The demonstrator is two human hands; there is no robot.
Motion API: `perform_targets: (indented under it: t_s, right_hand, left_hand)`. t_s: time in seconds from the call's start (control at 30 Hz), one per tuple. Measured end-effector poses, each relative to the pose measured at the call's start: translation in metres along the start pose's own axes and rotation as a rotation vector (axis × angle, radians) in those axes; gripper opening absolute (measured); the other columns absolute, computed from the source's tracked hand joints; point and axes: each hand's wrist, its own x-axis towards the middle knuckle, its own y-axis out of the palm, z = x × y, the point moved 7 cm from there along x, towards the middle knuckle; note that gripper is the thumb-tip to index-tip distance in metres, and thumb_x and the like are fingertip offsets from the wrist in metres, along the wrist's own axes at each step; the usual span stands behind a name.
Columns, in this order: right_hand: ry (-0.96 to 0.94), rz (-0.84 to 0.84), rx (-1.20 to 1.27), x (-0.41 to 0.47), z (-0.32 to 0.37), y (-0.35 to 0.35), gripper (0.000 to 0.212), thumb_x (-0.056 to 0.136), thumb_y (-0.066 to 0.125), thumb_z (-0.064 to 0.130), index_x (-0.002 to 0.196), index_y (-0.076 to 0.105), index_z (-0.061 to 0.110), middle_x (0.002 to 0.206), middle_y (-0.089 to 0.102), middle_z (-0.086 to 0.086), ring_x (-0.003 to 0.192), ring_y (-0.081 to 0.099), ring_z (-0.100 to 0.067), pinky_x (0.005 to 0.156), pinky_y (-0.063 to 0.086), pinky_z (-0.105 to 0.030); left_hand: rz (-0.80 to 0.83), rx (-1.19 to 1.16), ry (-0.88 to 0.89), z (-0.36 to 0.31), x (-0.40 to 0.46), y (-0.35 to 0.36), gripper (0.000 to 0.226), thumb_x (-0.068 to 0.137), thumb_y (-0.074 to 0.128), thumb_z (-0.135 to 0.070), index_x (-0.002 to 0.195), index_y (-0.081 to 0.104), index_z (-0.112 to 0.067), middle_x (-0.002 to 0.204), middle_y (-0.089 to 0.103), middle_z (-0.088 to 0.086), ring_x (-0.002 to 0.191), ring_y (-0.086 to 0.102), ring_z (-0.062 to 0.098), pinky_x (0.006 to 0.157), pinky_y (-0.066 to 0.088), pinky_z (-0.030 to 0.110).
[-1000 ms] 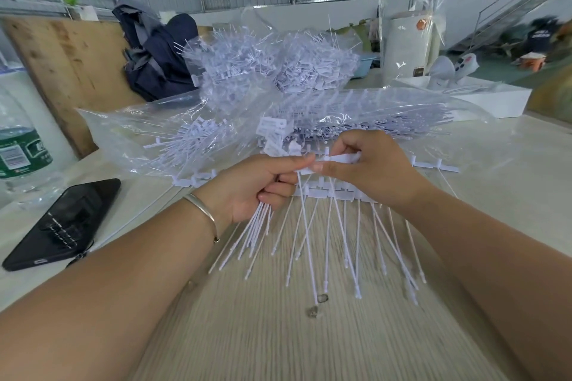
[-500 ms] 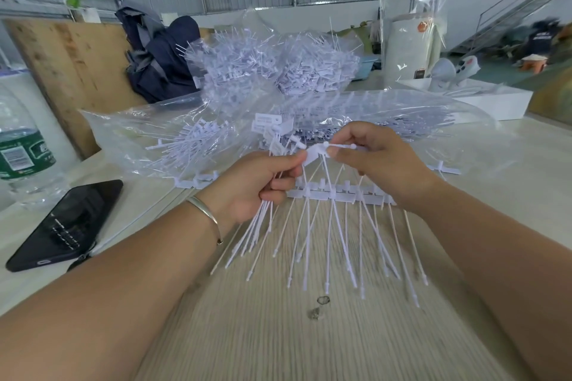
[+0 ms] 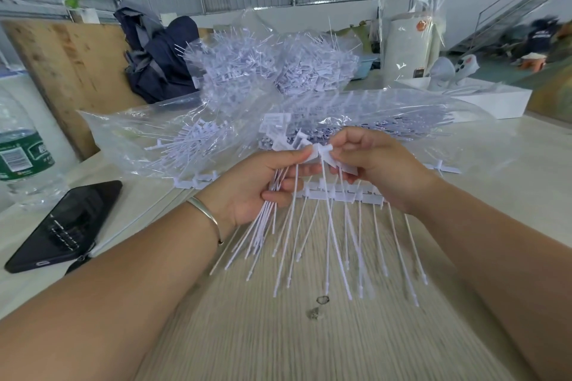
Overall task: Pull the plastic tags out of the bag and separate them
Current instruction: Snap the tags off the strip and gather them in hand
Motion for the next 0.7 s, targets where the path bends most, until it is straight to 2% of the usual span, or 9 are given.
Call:
perform_targets:
  t_s: [0.07,0.13,0.23,0.37,0.47,0.57,0.7]
  right_hand:
    - [0.004,-0.069,-0.069,0.000,0.000,-0.005,0.021,0.089,0.051,-0.004,0.085,0.064,0.011,0.064,0.054,-0.002,0.049,0.046,-0.009,0.057,0.038,-0.026]
    - [-0.005,-0.132,-0.108,0.001,0.002,-0.010,0.026,0.086,0.046,-0.009,0.084,0.066,0.007,0.054,0.052,0.007,0.044,0.042,-0.004,0.051,0.036,-0.020]
    - [0.003,-0.197,-0.123,0.001,0.003,-0.016,0.032,0.082,0.042,-0.011,0.074,0.067,0.007,0.045,0.049,0.013,0.041,0.037,-0.001,0.044,0.033,-0.012]
    - [0.017,-0.213,-0.177,0.001,0.004,-0.015,0.039,0.078,0.040,-0.011,0.062,0.067,0.011,0.055,0.059,0.011,0.045,0.044,0.002,0.046,0.034,-0.009]
    - [0.019,-0.208,-0.244,0.002,0.005,-0.014,0.039,0.077,0.039,-0.008,0.056,0.063,0.014,0.047,0.054,0.011,0.048,0.043,-0.009,0.044,0.033,-0.011]
    - [0.047,-0.220,-0.249,-0.001,0.002,-0.019,0.036,0.079,0.040,-0.005,0.056,0.061,0.015,0.042,0.047,0.012,0.047,0.034,-0.011,0.042,0.029,-0.016]
    - [0.205,-0.252,-0.213,0.009,-0.001,-0.025,0.036,0.071,0.035,-0.015,0.064,0.059,0.012,0.035,0.042,0.011,0.030,0.031,-0.003,0.035,0.026,-0.013]
  left_hand:
    - [-0.105,0.064,0.005,0.000,0.001,-0.009,0.019,0.080,0.067,-0.023,0.093,0.063,-0.011,0.077,0.068,0.000,0.038,0.033,0.001,0.031,0.015,0.012]
    - [-0.161,0.127,0.013,-0.001,0.001,-0.015,0.009,0.087,0.064,-0.019,0.085,0.060,-0.012,0.065,0.063,-0.003,0.036,0.031,0.001,0.034,0.014,0.014]
    - [-0.122,0.150,0.012,-0.003,0.001,-0.013,0.020,0.093,0.060,-0.015,0.074,0.054,-0.015,0.053,0.049,-0.007,0.036,0.027,0.002,0.036,0.014,0.015]
    - [-0.098,0.177,0.009,0.000,0.003,-0.011,0.038,0.090,0.063,-0.012,0.054,0.055,-0.023,0.048,0.034,-0.006,0.037,0.021,0.005,0.032,0.016,0.015]
    - [-0.185,0.298,0.052,-0.006,0.002,-0.022,0.038,0.083,0.064,-0.002,0.052,0.054,-0.023,0.044,0.028,-0.004,0.034,0.020,0.008,0.032,0.017,0.013]
    - [-0.266,0.278,0.081,-0.014,-0.002,-0.036,0.033,0.081,0.063,0.004,0.063,0.049,-0.019,0.043,0.027,-0.004,0.032,0.020,0.008,0.034,0.018,0.013]
    - [-0.227,0.176,0.052,-0.010,-0.001,-0.031,0.055,0.084,0.061,0.005,0.036,0.048,-0.020,0.042,0.025,-0.009,0.033,0.020,0.003,0.032,0.015,0.015]
